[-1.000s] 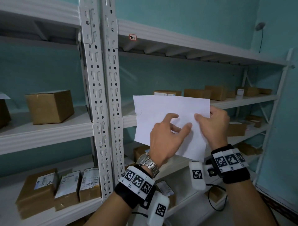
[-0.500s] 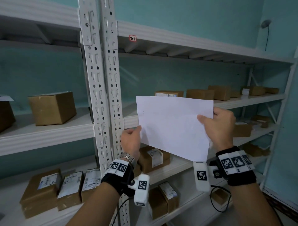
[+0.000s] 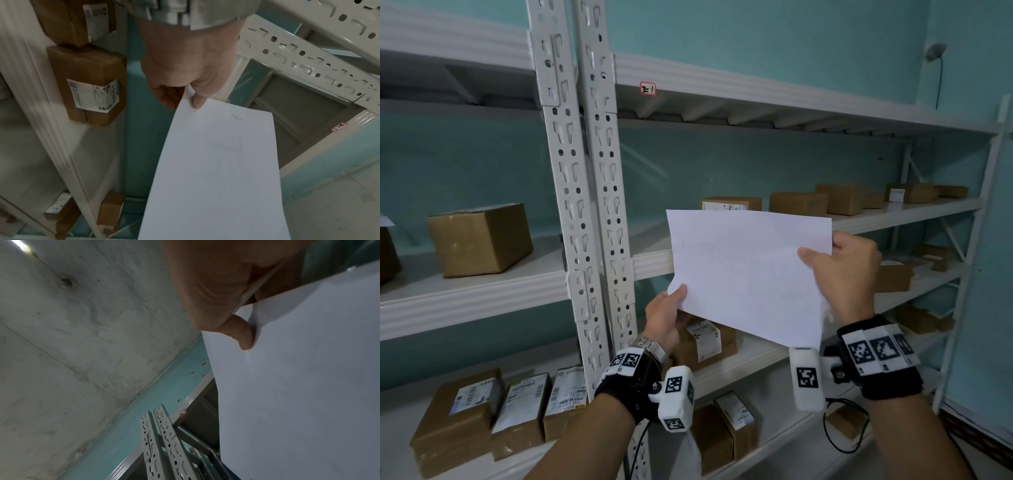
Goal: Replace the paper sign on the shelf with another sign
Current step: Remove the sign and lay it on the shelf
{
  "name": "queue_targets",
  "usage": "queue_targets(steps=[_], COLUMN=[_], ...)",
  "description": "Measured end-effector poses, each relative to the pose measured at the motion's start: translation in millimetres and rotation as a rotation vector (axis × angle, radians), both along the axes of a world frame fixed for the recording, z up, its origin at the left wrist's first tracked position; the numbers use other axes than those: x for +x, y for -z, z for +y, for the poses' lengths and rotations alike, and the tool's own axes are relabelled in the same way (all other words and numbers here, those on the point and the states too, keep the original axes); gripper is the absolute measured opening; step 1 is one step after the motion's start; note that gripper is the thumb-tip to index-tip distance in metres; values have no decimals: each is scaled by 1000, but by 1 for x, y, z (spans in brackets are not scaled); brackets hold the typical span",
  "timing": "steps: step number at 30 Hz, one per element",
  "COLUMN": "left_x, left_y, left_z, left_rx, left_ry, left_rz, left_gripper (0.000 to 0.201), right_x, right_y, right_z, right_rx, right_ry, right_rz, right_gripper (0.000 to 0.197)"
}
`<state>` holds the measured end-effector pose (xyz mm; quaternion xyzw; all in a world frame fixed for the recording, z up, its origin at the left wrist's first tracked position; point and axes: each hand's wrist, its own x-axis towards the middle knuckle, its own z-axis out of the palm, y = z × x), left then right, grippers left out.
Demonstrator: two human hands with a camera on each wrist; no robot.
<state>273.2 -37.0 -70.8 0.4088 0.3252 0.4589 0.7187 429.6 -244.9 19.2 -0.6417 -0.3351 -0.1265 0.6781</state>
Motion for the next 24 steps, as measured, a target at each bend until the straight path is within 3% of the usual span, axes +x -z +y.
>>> queue_targets(steps=[15, 20, 24], left_x=[14, 19, 22], left_y=[7, 9, 15], left_z=[2, 2, 4], left_rx=[-2, -3, -9], left_ry=[39, 53, 65], left_rz=[-34, -52, -99], left_gripper=[8, 32, 39], right_x=[14, 20, 25], right_y=[6, 4, 4], right_z=[0, -2, -4], right_rx=[21, 49, 63], right_ry=[1, 28, 49], right_rz=[21, 17, -3], right_gripper=[29, 30, 31])
